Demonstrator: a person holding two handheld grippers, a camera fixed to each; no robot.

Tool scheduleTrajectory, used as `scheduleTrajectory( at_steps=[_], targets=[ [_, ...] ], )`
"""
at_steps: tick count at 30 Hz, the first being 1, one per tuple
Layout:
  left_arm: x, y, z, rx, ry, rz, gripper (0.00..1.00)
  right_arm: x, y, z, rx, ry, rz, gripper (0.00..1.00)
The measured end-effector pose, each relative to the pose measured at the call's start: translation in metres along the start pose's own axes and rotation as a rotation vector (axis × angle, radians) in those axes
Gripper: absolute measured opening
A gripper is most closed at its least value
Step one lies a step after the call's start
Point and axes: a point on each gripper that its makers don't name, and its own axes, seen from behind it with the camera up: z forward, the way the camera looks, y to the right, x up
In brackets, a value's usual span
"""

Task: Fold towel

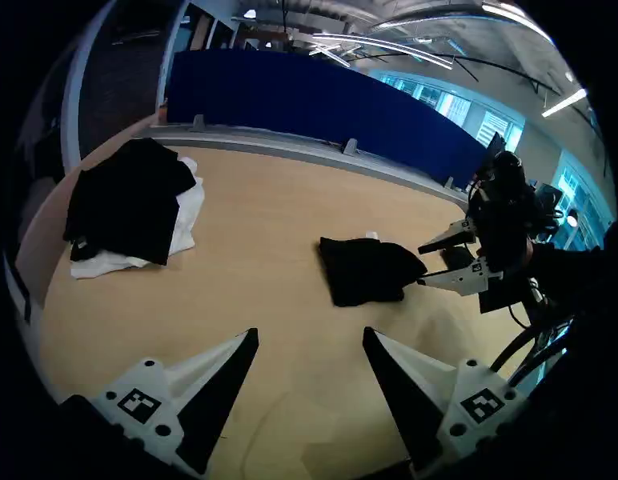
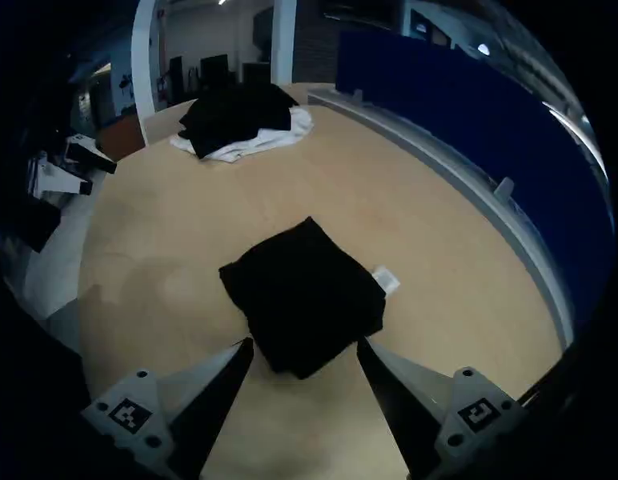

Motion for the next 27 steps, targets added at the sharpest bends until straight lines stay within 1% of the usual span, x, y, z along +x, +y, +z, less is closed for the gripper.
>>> scheduleTrajectory(
  at_steps=[4, 5, 7, 10, 13, 16, 21, 27],
  targets=[
    [0.0, 0.001, 0.003, -0.004, -0.002, 0.0, 0.97, -0.01, 0.002, -0.002, -0.011, -0.01, 0.026, 1.0],
    [0.0, 0.001, 0.004, -0.005, -0.003, 0.0, 0.97, -0.012, 0.002, -0.002, -0.012, -0.012, 0.035, 0.99],
    [0.0, 0.002, 0.005, -0.005, -0.004, 0.003, 0.97, -0.014, 0.002, -0.001, -0.006, -0.015, 0.058, 0.85],
    [0.0, 0.002, 0.006, -0.007, -0.006, 0.006, 0.97, -0.016, 0.002, 0.002, 0.004, -0.019, 0.09, 0.56],
    [0.0, 0.003, 0.006, -0.008, -0.006, 0.006, 0.97, -0.018, 0.004, 0.005, 0.004, -0.024, 0.109, 0.36],
    [0.0, 0.003, 0.006, -0.009, -0.006, 0.005, 0.97, -0.018, 0.004, 0.008, 0.004, -0.024, 0.118, 0.28],
    [0.0, 0.003, 0.006, -0.01, -0.006, 0.007, 0.97, -0.013, 0.003, 0.007, 0.016, -0.013, 0.118, 0.2],
    [0.001, 0.002, 0.005, -0.013, -0.006, 0.008, 0.97, 0.004, 0.001, 0.004, 0.016, 0.011, 0.094, 0.19]
  ],
)
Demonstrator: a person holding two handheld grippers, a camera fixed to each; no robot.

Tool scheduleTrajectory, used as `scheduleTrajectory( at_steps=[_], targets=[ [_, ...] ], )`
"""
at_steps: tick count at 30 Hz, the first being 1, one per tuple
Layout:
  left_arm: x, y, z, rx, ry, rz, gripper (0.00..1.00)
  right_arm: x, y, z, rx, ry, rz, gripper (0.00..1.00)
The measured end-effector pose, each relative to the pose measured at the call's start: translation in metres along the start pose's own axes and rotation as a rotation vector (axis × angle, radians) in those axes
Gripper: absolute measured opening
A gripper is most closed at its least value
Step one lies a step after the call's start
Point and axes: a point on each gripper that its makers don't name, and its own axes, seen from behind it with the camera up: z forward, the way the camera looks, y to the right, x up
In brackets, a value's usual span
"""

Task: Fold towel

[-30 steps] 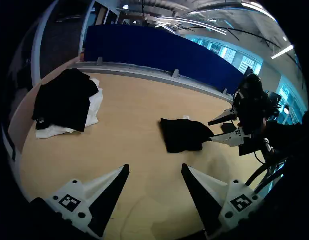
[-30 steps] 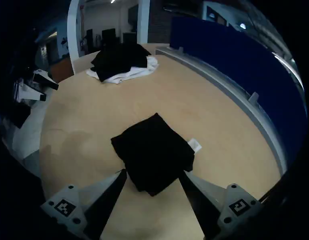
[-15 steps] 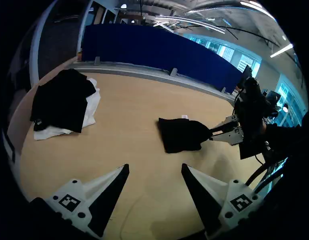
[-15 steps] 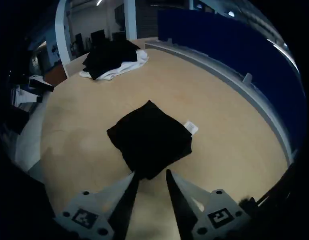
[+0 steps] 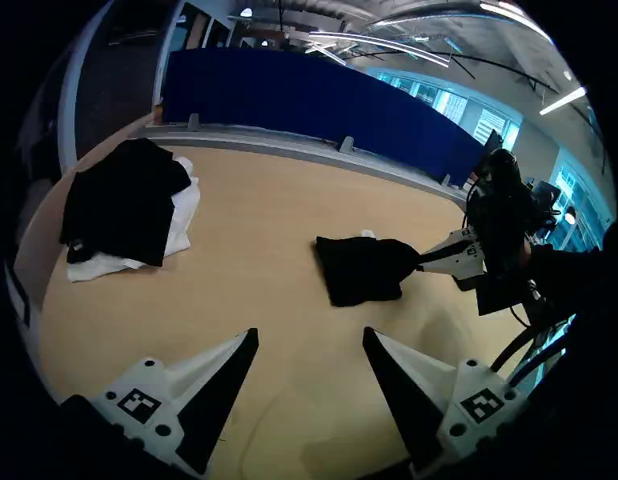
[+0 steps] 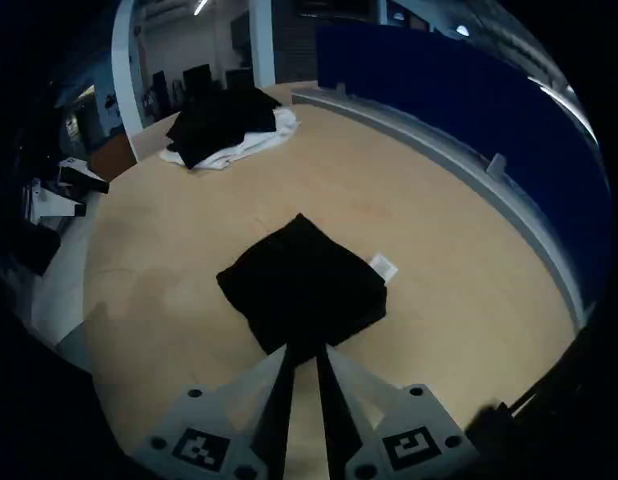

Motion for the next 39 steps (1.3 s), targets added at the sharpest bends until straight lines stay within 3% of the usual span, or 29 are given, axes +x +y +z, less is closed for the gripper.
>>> scheduleTrajectory(
  at_steps=[9, 17, 24, 32, 36, 39],
  targets=[
    [0.003, -0.002, -0.004, -0.002, 0.005, -0.006, 0.97, 0.055, -0.005, 0.014, 0.022, 0.045, -0.053, 0.19],
    [0.001, 0.002, -0.006, -0.013, 0.004, 0.001, 0.97, 0.1, -0.007, 0.055, 0.051, 0.055, -0.081, 0.19],
    [0.0, 0.003, -0.006, -0.021, 0.005, -0.001, 0.97, 0.114, -0.013, 0.082, 0.063, 0.031, -0.104, 0.2],
    [-0.002, 0.001, -0.004, -0.024, 0.006, -0.008, 0.97, 0.11, -0.022, 0.081, 0.086, 0.015, -0.127, 0.66],
    [-0.001, 0.001, -0.004, -0.026, 0.005, -0.005, 0.97, 0.106, -0.021, 0.078, 0.083, 0.017, -0.133, 0.71],
    [0.0, 0.0, -0.003, -0.026, 0.005, -0.003, 0.97, 0.103, -0.02, 0.075, 0.08, 0.018, -0.132, 0.81]
  ],
)
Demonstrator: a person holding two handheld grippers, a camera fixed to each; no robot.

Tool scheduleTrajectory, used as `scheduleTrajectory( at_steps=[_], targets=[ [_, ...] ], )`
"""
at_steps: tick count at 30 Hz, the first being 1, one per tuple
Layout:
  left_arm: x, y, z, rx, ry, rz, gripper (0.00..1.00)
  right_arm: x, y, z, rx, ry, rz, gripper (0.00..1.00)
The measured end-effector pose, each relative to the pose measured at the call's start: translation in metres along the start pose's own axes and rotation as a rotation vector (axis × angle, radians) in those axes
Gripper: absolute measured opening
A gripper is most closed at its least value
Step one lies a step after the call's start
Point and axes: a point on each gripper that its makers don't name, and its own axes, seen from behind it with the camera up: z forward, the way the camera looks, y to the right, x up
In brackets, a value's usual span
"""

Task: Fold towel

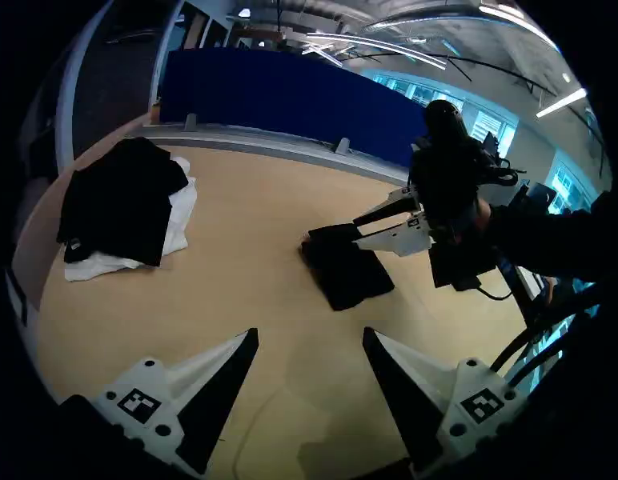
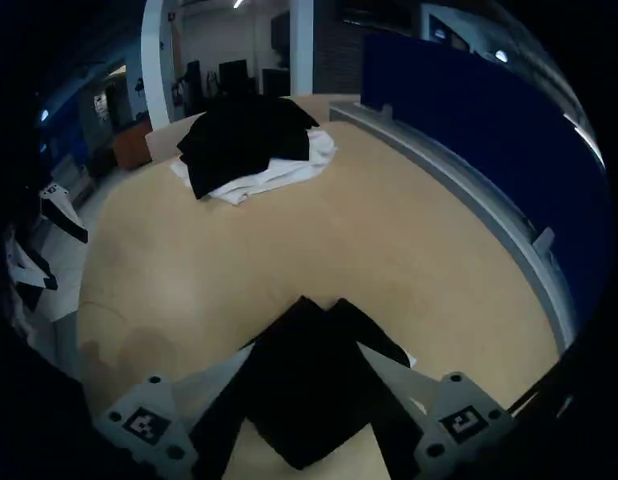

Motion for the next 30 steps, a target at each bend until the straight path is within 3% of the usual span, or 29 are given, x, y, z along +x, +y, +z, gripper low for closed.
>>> scheduleTrajectory(
  at_steps=[5, 7, 22, 25, 30],
  targets=[
    [0.003, 0.001, 0.0, -0.003, 0.001, 0.001, 0.97, -0.011, 0.001, -0.005, -0.012, -0.007, 0.003, 0.95],
    [0.004, 0.002, -0.001, -0.003, 0.001, 0.003, 0.97, -0.02, 0.001, -0.008, -0.017, -0.014, 0.007, 0.96],
    [0.005, -0.001, -0.002, 0.009, 0.001, 0.011, 0.97, -0.12, -0.009, -0.034, -0.042, -0.108, 0.032, 0.96],
    [0.005, 0.0, -0.002, 0.009, 0.001, 0.015, 0.97, -0.13, -0.009, -0.033, -0.043, -0.116, 0.034, 0.95],
    [0.005, 0.0, -0.004, 0.012, 0.001, 0.021, 0.97, -0.133, -0.008, -0.031, -0.043, -0.113, 0.04, 0.83]
  ],
)
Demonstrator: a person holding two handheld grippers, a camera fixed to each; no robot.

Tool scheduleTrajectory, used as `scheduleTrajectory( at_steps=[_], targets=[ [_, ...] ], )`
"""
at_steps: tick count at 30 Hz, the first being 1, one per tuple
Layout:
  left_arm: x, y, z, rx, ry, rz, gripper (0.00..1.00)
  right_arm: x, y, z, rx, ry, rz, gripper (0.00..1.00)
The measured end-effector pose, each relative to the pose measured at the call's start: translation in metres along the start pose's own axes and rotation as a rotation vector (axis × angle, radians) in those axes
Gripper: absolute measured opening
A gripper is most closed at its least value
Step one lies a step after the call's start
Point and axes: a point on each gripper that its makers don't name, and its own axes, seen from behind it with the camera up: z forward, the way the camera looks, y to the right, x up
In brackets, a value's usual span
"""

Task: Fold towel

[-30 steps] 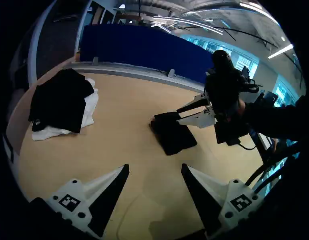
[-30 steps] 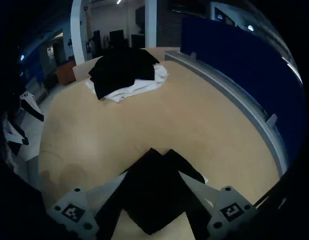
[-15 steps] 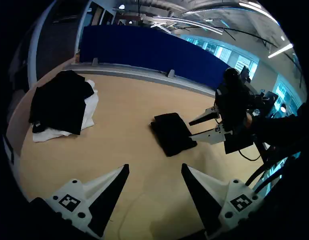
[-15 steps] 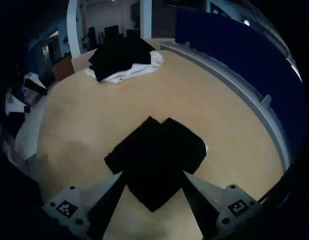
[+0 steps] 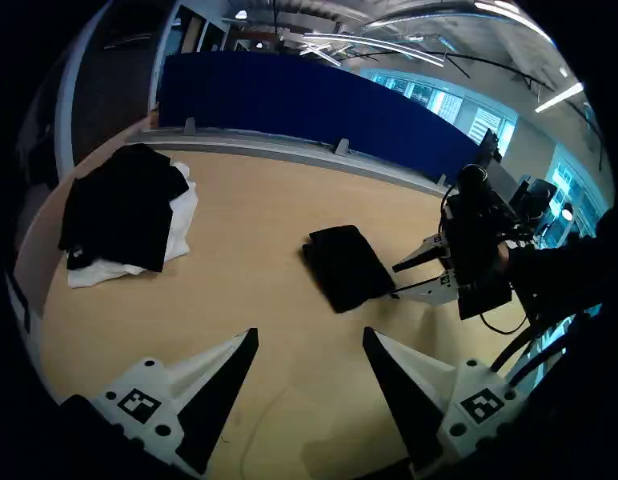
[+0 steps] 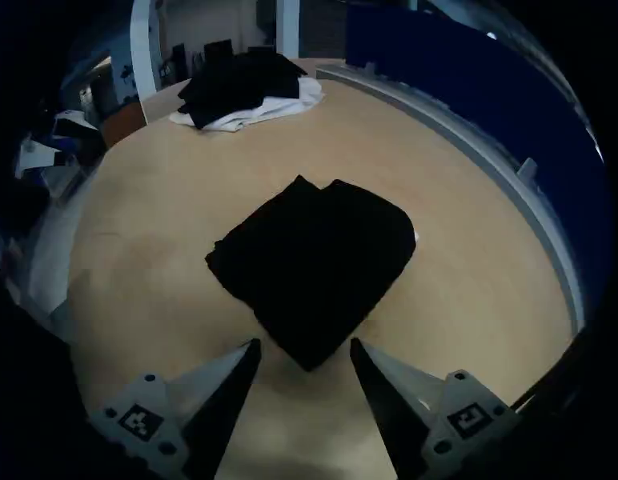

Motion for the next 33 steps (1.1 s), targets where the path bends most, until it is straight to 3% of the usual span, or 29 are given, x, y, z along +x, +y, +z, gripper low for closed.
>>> scheduleTrajectory(
  at_steps=[3, 9, 15, 23, 33],
  targets=[
    [-0.001, -0.002, -0.001, 0.004, 0.0, 0.001, 0.97, -0.003, 0.0, 0.002, 0.003, -0.008, -0.003, 0.73],
    [-0.002, -0.006, -0.003, 0.014, -0.001, 0.003, 0.97, -0.01, 0.001, 0.006, 0.007, -0.031, -0.005, 0.4],
    [-0.003, -0.011, -0.005, 0.025, -0.003, 0.011, 0.97, -0.013, 0.001, 0.007, 0.008, -0.036, 0.002, 0.36],
    [-0.003, -0.02, -0.008, 0.059, -0.003, 0.024, 0.97, -0.017, 0.0, 0.006, 0.008, -0.051, -0.02, 0.11],
    [-0.001, -0.036, -0.015, 0.105, -0.004, 0.061, 0.97, -0.01, -0.001, 0.003, 0.013, -0.041, -0.003, 0.06]
  ],
)
